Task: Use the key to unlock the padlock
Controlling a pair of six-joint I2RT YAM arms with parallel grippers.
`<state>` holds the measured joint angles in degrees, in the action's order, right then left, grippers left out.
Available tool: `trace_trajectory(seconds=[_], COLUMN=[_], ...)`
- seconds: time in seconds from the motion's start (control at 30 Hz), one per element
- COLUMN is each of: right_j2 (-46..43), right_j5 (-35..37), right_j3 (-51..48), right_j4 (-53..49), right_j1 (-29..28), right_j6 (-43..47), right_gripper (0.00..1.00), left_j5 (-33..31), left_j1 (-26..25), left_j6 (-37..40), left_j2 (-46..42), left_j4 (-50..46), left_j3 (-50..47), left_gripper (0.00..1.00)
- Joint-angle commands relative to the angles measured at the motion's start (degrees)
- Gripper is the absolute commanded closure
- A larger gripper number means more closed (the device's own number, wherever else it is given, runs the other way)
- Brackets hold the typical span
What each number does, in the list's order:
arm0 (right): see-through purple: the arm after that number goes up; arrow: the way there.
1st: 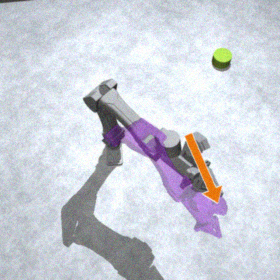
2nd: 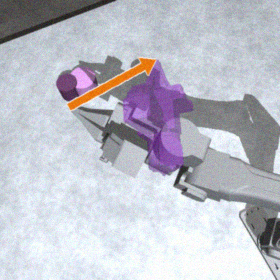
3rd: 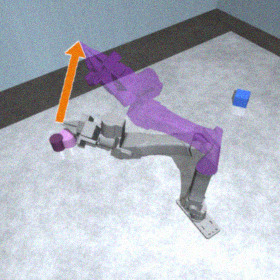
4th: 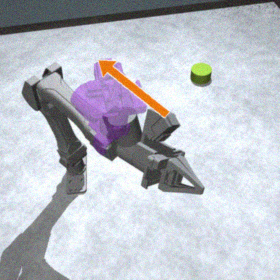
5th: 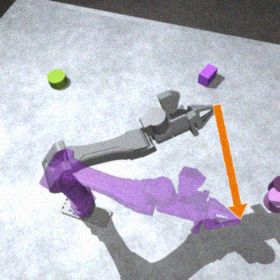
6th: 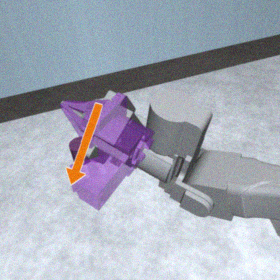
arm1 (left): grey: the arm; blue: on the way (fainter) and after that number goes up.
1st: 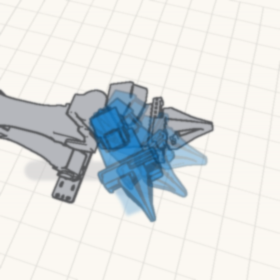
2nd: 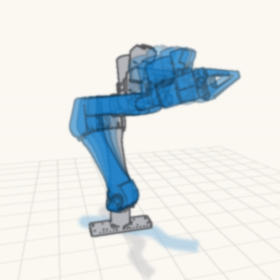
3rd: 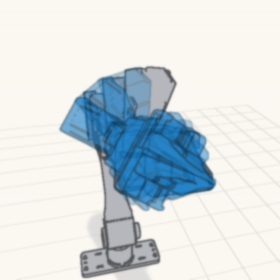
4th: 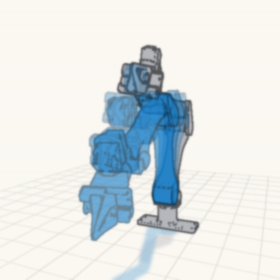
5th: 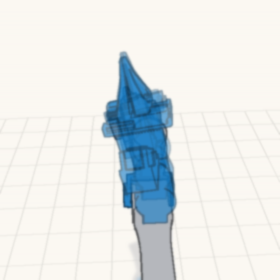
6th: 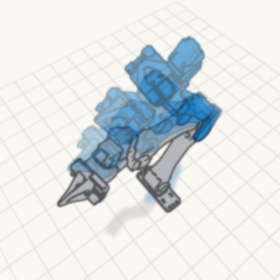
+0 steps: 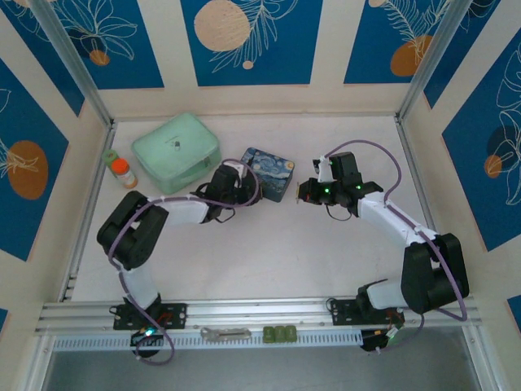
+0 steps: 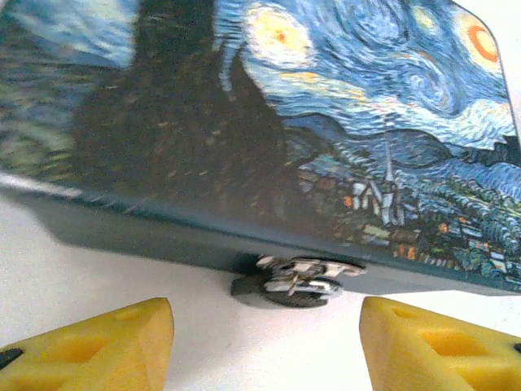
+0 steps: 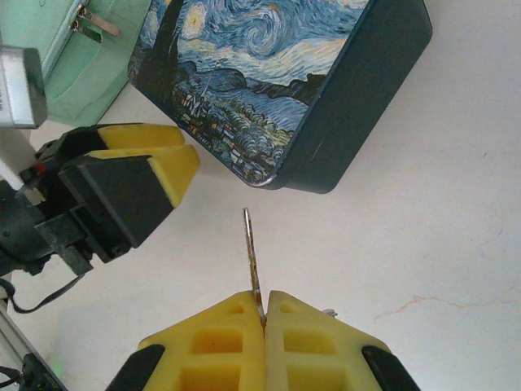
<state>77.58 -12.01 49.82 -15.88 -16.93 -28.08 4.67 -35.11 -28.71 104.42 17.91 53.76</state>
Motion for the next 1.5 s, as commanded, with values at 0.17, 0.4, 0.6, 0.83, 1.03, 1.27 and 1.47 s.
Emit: trace_trajectory(seconds=[0.17, 0.4, 0.6, 0.83, 1.03, 1.27, 1.47], right_j2=[-0.8, -0.4, -0.7, -0.8, -1.1, -0.7, 1.4], right_j5=[0.0, -0.1, 0.2, 0.4, 0.5, 0.2, -0.4], right_j3=[1.6, 2.3, 2.6, 2.7, 2.8, 2.9, 4.6], right_j4=[-1.4, -1.7, -2.3, -2.5, -3.0, -2.7, -4.0], right_j1=[-0.7, -0.8, -0.8, -0.9, -1.1, -1.7, -2.9], right_j6=[0.1, 0.1, 0.2, 0.2, 0.4, -0.2, 0.4], right_gripper=[1.00, 1.00, 1.00, 1.00, 1.00, 1.00, 1.00], left_j5=[8.1, 7.0, -0.8, -1.6, 1.2, 6.4, 5.7], left_j1=[-0.2, -0.1, 0.2, 0.3, 2.5, 3.8, 4.5], left_j6=[5.4, 6.4, 6.5, 9.2, 13.5, 14.0, 14.4], left_j2=[7.2, 10.5, 10.2, 10.3, 9.7, 5.5, 4.5], left_j4=[3.6, 8.5, 9.4, 8.9, 7.4, 7.3, 6.1], left_j3=[4.4, 5.2, 4.6, 5.6, 5.9, 2.0, 0.5], left_gripper=[0.36, 0.38, 0.28, 0.28, 0.40, 0.41, 0.41])
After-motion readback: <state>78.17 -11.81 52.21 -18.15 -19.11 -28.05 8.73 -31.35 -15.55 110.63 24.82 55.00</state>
